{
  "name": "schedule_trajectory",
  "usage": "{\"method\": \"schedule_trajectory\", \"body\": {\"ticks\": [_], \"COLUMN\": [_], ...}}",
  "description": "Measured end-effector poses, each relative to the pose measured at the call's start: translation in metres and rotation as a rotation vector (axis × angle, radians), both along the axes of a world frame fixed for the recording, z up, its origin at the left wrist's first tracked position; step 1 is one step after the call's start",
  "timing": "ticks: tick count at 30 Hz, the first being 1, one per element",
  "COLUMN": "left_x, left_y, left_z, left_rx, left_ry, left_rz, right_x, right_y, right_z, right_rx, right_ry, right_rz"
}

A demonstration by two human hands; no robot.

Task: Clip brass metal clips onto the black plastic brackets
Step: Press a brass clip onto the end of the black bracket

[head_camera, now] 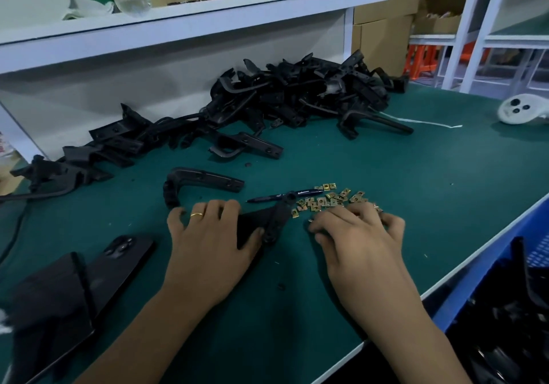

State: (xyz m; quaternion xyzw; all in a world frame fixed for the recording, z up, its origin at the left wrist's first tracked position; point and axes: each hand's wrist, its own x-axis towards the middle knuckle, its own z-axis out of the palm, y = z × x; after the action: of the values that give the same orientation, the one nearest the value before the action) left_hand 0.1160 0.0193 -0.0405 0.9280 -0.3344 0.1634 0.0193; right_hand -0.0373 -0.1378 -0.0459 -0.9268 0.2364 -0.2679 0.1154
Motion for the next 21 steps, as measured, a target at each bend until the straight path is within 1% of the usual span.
{"method": "schedule_trajectory", "body": {"ticks": [3,5,7,10,14,16,19,21], "left_x": [-0.001,-0.002,-0.003,-0.003,0.001,0.002,0.003,0.005], "left_y": [0.0,0.002,0.004,0.005,0.008,0.01,0.013,0.015], "left_z": [0.001,0.003,0.003,0.004,0.005,0.004,0.005,0.005], "left_rx": [-0.095,-0.158,-0.179,-0.197,-0.263,-0.278,-0.286,-0.286], "left_ry": [-0.011,0.047,0.115,0.152,0.226,0.247,0.273,0.288], "left_rz": [-0.007,-0.012,-0.001,0.002,0.04,0.038,0.023,0.015], "right_x": [-0.001,-0.002,-0.002,-0.001,0.0,-0.001,-0.001,0.001], "right_y": [0.001,0.001,0.0,-0.003,-0.008,-0.007,-0.003,-0.002], "right_z": [0.002,0.003,0.002,0.0,-0.003,-0.002,-0.001,-0.001], "right_rx": [0.018,0.043,0.076,0.134,0.19,0.134,0.015,-0.011], "right_ry": [-0.013,-0.032,-0.061,-0.108,-0.223,-0.182,-0.023,0.027], "right_rz": [0.032,0.048,0.043,0.033,0.001,-0.007,0.04,0.064]}}
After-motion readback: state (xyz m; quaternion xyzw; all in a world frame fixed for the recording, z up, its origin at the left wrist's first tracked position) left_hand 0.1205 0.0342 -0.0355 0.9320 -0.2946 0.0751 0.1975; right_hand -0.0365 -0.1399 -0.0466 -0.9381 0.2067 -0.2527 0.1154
